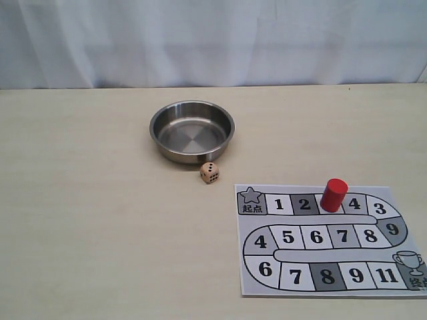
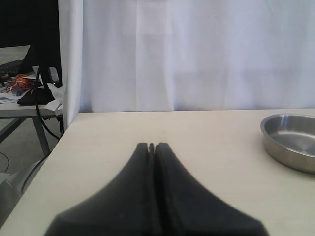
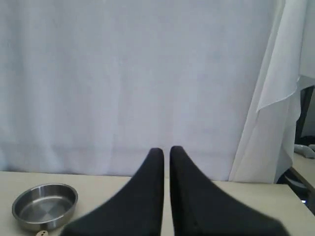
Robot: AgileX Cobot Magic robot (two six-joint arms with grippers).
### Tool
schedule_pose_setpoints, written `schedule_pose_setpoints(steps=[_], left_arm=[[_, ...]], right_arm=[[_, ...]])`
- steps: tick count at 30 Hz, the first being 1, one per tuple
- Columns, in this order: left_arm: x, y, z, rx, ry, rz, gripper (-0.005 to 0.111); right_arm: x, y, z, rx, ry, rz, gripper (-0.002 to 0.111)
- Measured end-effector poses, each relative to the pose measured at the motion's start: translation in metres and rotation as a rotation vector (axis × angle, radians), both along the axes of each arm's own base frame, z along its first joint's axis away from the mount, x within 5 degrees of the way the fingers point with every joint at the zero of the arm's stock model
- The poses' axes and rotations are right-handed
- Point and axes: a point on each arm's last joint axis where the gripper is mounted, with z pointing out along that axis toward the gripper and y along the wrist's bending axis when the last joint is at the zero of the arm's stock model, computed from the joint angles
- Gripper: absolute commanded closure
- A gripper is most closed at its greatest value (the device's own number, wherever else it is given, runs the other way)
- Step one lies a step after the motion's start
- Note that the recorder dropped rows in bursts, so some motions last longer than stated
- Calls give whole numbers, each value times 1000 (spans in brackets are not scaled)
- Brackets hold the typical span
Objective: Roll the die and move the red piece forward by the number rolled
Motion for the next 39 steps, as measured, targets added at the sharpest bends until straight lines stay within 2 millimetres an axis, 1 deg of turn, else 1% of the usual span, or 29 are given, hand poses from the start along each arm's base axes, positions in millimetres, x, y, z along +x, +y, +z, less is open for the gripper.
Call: schedule_pose_setpoints(steps=[4,6,9,12,15,18,20,24,26,29,32,36,39], left_arm=[[0,0,0,0,0,0,107],[0,0,0,0,0,0,107],[0,0,0,0,0,0,107],[0,0,0,0,0,0,107],[0,0,0,0,0,0,107],[0,0,0,0,0,0,107],[0,0,0,0,0,0,107],[0,0,0,0,0,0,107],[0,0,0,0,0,0,107],[0,0,0,0,0,0,107],[0,0,0,0,0,0,107],[0,0,0,0,0,0,107],[0,0,0,0,0,0,107]], right_arm=[[-31,1,-13,-1,-82,0,104],[-39,1,-17,-2,-110,0,104],[-40,1,-18,-2,-113,0,104],[-34,1,-20,-2,-100,0,104],[-18,0,-24,-2,-96,0,104],[4,0,-32,-2,-88,0,104],[23,0,-41,-1,-75,0,104],[64,-1,-67,-1,-49,0,104],[85,-2,-86,-1,-35,0,104],[112,-2,-115,0,-20,0,104],[135,-2,-148,0,-21,0,104],[151,-3,-182,-1,-79,0,104],[158,-3,-203,-2,-97,0,104]])
